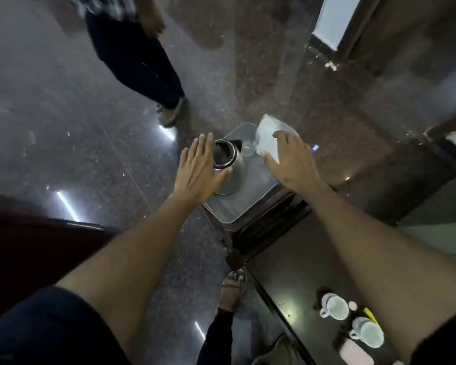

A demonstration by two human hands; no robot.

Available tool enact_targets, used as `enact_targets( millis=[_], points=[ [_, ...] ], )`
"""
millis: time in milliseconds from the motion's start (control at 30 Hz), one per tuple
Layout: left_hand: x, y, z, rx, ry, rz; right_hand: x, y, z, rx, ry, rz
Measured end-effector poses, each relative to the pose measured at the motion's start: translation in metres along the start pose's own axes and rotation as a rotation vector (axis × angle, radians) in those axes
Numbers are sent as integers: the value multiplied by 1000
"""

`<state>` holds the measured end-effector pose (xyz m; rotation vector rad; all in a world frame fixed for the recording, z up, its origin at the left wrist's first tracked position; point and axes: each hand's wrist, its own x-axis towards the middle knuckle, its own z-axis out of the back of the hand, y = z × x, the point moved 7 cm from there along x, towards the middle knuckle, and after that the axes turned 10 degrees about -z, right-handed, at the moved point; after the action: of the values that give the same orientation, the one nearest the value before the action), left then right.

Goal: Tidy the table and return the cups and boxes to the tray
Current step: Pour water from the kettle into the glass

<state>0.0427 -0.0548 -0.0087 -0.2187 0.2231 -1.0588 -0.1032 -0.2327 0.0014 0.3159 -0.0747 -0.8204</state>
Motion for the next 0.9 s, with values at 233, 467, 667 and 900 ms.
enact_targets(
  millis=[233, 467, 667, 900],
  points=[
    [22, 51, -67, -104, -15, 97, 35, 4, -106, 31, 113, 1],
    [23, 66, -78, -225, -182, 61, 92, -7, -131, 87, 116, -43],
    [15, 76, -82, -320, -291, 82, 122, -7, -156, 93, 189, -3],
    [19, 83, -87, -572, -359, 99, 139, -8, -183, 214, 141, -65]
  ],
)
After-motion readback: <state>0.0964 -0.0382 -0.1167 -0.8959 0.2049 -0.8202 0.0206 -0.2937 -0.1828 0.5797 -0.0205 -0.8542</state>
